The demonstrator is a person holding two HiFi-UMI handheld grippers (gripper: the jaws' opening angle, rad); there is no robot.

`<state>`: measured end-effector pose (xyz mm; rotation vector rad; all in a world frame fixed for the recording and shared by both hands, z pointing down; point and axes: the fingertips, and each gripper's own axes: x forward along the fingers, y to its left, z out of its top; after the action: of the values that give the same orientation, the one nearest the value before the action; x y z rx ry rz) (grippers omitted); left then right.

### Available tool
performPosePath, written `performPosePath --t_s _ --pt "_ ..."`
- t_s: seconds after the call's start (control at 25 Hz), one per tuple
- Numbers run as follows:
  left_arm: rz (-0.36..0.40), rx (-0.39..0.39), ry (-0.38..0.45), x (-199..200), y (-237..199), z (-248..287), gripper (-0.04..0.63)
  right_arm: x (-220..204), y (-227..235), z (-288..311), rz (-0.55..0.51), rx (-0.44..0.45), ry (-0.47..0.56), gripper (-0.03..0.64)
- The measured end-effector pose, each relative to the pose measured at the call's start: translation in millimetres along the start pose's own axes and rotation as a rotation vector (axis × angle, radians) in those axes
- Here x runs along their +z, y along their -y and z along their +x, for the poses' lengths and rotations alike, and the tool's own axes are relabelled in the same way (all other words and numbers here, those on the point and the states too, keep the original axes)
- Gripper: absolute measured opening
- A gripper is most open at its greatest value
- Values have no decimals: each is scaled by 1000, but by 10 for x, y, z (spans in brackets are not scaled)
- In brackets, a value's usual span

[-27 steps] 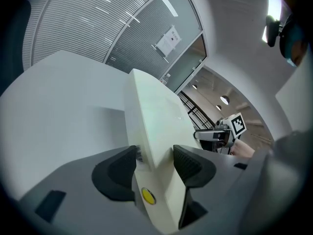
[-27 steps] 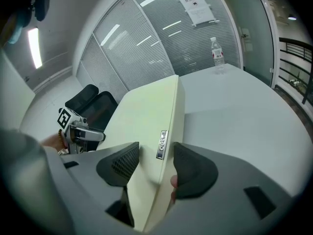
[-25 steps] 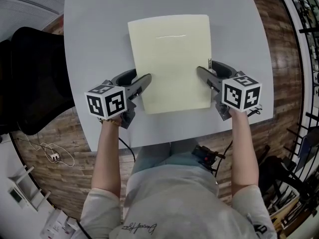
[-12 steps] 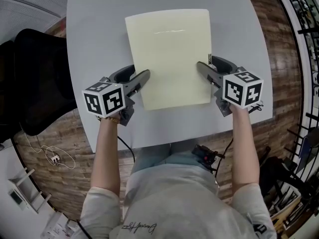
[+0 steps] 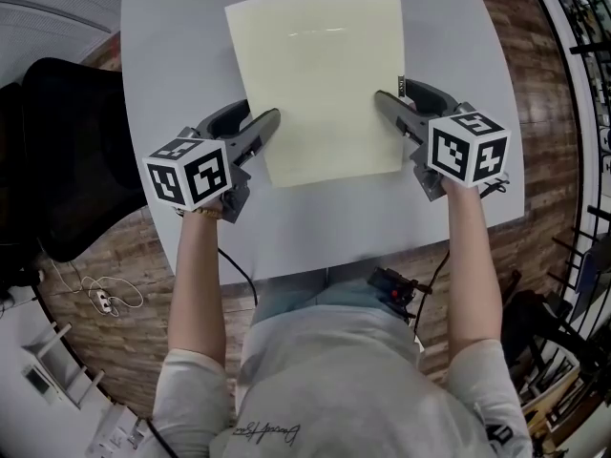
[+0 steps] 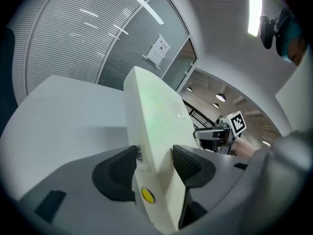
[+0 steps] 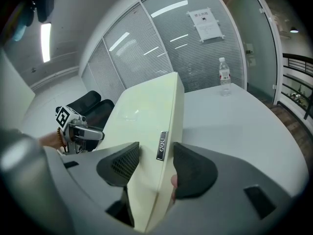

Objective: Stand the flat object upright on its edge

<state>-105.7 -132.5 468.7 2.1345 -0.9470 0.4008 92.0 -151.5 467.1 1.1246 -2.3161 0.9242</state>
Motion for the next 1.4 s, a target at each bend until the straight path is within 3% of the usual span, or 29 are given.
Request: performPosePath --t_s 0.76,1.4 --pt "75 53 102 414 -208 71 245 524 49 225 -127 -42 108 233" --pt "225 155 158 578 -317 133 241 659 83 345 -211 -119 223 232"
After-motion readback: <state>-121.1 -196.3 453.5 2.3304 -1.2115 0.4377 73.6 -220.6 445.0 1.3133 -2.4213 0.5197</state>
